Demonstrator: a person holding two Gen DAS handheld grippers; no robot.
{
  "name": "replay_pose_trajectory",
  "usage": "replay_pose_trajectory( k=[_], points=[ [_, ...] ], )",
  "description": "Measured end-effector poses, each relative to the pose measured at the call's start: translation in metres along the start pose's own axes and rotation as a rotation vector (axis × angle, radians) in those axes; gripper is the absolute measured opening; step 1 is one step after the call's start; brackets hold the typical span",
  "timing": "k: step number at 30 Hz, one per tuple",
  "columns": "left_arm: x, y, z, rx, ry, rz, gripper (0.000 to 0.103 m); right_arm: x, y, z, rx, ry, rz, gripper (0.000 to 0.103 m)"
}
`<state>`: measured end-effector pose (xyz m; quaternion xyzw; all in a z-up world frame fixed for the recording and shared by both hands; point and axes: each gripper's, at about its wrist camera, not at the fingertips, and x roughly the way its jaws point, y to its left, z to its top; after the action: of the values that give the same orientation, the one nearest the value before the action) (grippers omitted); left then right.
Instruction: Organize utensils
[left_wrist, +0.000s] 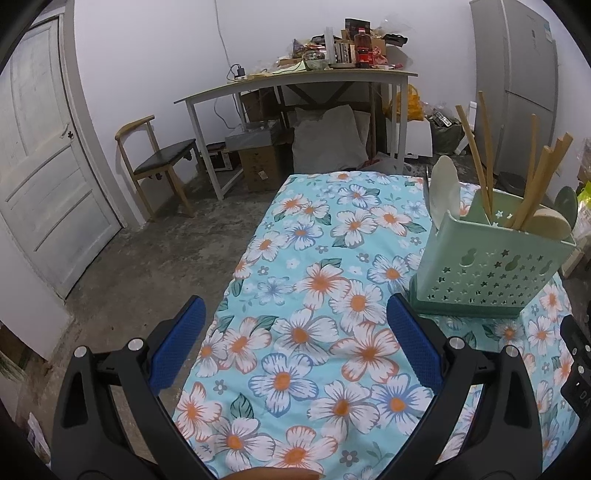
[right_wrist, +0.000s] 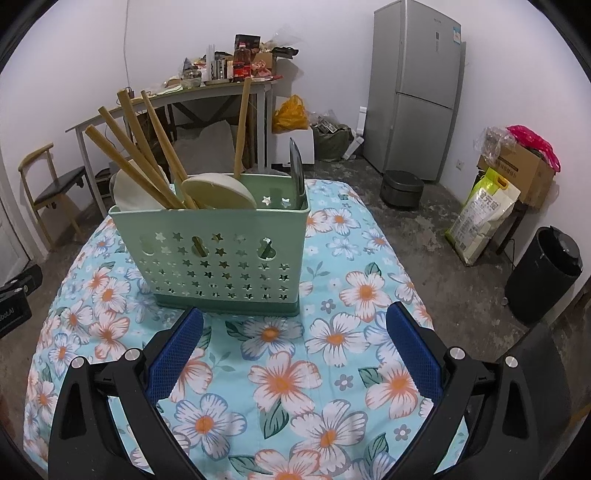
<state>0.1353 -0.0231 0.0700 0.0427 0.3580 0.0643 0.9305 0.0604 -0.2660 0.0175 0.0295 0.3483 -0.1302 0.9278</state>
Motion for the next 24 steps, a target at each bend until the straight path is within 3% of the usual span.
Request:
replay_pose_trajectory(
  k=[18,24],
  points=[
    [-0.006,-0.011,-0.001,0.060,-0.009,-0.044,0.095,-0.001,-0.002,0.001,0.006,-0.003,-0.002,0.096],
    [-0.011,-0.023,0.002,0.086,-0.018,-0.101,0.095,-0.004,-0.006,0.002,0.006,-0.010,-0.013,0.096]
  ],
)
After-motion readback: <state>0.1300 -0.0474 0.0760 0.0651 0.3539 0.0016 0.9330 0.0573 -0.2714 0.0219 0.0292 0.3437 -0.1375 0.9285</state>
